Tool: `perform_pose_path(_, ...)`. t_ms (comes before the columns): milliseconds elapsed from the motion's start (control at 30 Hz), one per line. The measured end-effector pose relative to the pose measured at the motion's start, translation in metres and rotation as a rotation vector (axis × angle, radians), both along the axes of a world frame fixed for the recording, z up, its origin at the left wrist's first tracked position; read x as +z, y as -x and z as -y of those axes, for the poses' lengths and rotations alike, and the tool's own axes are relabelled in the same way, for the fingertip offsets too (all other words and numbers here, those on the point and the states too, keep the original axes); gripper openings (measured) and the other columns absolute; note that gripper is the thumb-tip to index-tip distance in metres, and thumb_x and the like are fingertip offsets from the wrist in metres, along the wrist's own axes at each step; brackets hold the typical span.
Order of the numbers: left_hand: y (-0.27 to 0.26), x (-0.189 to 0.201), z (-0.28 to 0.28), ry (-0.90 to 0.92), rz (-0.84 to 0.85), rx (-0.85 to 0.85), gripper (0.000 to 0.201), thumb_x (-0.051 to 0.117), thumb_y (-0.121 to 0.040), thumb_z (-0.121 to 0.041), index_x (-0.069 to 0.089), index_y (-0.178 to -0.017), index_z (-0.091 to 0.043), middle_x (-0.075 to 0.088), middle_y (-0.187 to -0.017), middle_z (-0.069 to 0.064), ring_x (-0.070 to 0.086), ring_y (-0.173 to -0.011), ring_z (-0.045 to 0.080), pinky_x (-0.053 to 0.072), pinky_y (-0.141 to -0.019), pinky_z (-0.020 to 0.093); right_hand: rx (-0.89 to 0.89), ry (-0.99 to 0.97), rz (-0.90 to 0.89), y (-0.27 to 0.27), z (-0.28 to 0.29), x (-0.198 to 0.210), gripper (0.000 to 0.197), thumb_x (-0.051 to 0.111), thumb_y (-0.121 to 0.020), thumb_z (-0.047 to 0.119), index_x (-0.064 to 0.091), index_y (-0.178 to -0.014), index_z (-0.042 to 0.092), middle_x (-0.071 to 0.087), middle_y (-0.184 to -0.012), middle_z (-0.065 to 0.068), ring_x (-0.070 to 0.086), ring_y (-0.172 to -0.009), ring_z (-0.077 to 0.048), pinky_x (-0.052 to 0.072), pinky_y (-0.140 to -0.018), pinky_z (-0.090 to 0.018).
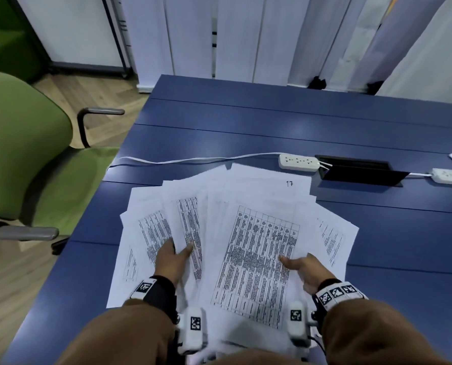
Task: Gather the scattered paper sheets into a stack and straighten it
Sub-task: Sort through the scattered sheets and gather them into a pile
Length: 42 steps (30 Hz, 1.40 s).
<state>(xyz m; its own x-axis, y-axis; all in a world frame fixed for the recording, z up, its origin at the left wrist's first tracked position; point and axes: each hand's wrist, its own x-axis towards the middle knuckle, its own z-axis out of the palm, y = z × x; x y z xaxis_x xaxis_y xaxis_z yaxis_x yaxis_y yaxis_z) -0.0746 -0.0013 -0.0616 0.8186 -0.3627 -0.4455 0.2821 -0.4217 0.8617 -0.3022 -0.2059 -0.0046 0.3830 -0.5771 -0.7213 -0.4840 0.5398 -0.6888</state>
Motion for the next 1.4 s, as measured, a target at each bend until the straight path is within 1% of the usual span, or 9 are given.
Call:
perform_pose_path(433, 0.013, 0.192, 0.047, 0.575, 0.285, -0.191, 0.035, 0.061, -0.089, 0.005, 0.054, -0.121, -0.008, 0.07, -0.112, 0.005, 0.067, -0.102, 0.014, 0.053, -0.089, 0.025, -0.057, 0.121, -0.009, 0.007, -0.009, 0.01, 0.074, 0.078, -0.074, 0.009, 0.041, -0.135, -0.008, 0.052, -0.132, -0.015, 0.043, -0.131, -0.037, 0.033, -0.108, -0.04)
perform_pose_path(533, 0.024, 0.174, 0.052, 0.59, 0.153, -0.202, 0.03, 0.063, -0.088, 0.002, 0.056, -0.113, -0.014, 0.072, -0.105, 0.004, 0.068, -0.095, 0.016, 0.054, -0.087, 0.031, -0.074, 0.031, 0.034, 0.013, -0.011, 0.027, 0.028, 0.049, -0.095, 0.0, 0.052, -0.121, -0.011, 0.056, -0.129, -0.023, 0.058, -0.115, -0.033, 0.048, -0.088, -0.028)
perform_pose_path(633, 0.029, 0.126, 0.053, 0.434, 0.12, -0.245, 0.026, 0.066, -0.088, -0.003, 0.057, -0.111, -0.013, 0.069, -0.106, 0.015, 0.066, -0.095, 0.024, 0.053, -0.091, 0.048, -0.141, -0.077, 0.139, 0.018, -0.012, 0.034, 0.024, 0.049, -0.097, 0.019, 0.06, -0.086, 0.001, 0.072, -0.074, -0.016, 0.066, -0.066, -0.022, 0.053, -0.058, -0.028)
perform_pose_path(700, 0.035, 0.094, 0.054, 0.291, 0.118, -0.323, 0.035, 0.069, -0.088, -0.012, 0.055, -0.12, -0.014, 0.068, -0.115, 0.012, 0.065, -0.104, 0.026, 0.051, -0.096, 0.049, -0.172, -0.056, 0.127, 0.019, -0.004, 0.017, 0.057, 0.06, -0.087, 0.052, 0.059, -0.117, 0.003, 0.069, -0.107, -0.014, 0.069, -0.091, -0.022, 0.055, -0.082, -0.034)
perform_pose_path(800, 0.046, 0.053, 0.052, 0.011, 0.117, -0.452, 0.067, 0.069, -0.089, -0.02, 0.035, -0.146, -0.01, 0.041, -0.148, 0.0, 0.045, -0.13, 0.018, 0.033, -0.111, 0.032, -0.172, -0.032, 0.184, 0.038, 0.033, -0.064, 0.104, 0.041, -0.06, 0.094, 0.03, -0.147, 0.037, 0.031, -0.154, 0.008, 0.028, -0.143, -0.015, 0.014, -0.119, -0.05)
perform_pose_path(933, 0.062, 0.029, 0.05, -0.259, 0.186, -0.609, 0.075, 0.065, -0.091, -0.032, 0.025, -0.15, -0.007, 0.032, -0.155, 0.009, 0.034, -0.141, 0.024, 0.027, -0.112, 0.031, 0.002, -0.003, 0.129, 0.02, -0.005, 0.002, 0.058, 0.076, -0.077, 0.035, 0.055, -0.129, 0.019, 0.048, -0.138, 0.005, 0.04, -0.125, -0.011, 0.021, -0.115, -0.039)
perform_pose_path(1033, 0.041, 0.024, 0.039, -0.187, 0.26, -0.314, 0.051, 0.068, -0.089, -0.029, 0.05, -0.133, -0.012, 0.052, -0.13, 0.009, 0.054, -0.116, 0.025, 0.042, -0.098, 0.034, 0.022, 0.091, 0.008, 0.023, -0.007, -0.005, 0.059, 0.074, -0.075, -0.005, 0.049, -0.128, 0.002, 0.056, -0.118, -0.003, 0.051, -0.117, -0.026, 0.035, -0.103, -0.035)
perform_pose_path(1200, -0.043, 0.018, -0.027, -0.639, 0.342, 0.164, 0.059, 0.072, -0.082, -0.038, 0.051, -0.129, -0.011, 0.046, -0.134, 0.023, 0.038, -0.126, 0.042, 0.035, -0.099, 0.048, -0.078, 0.19, -0.02, 0.018, -0.011, -0.021, 0.065, 0.073, -0.078, -0.005, 0.043, -0.136, -0.001, 0.053, -0.136, -0.015, 0.05, -0.121, -0.028, 0.034, -0.101, -0.034)
perform_pose_path(1400, -0.081, 0.001, -0.073, -0.773, 0.259, 0.121, 0.1, 0.083, -0.068, -0.048, 0.031, -0.142, -0.005, 0.034, -0.145, 0.026, 0.033, -0.131, 0.046, 0.03, -0.104, 0.056, -0.101, 0.301, 0.01, 0.008, -0.025, -0.011, 0.071, 0.066, -0.088, 0.025, 0.031, -0.143, -0.004, 0.05, -0.137, -0.02, 0.052, -0.118, -0.033, 0.042, -0.094, -0.037)
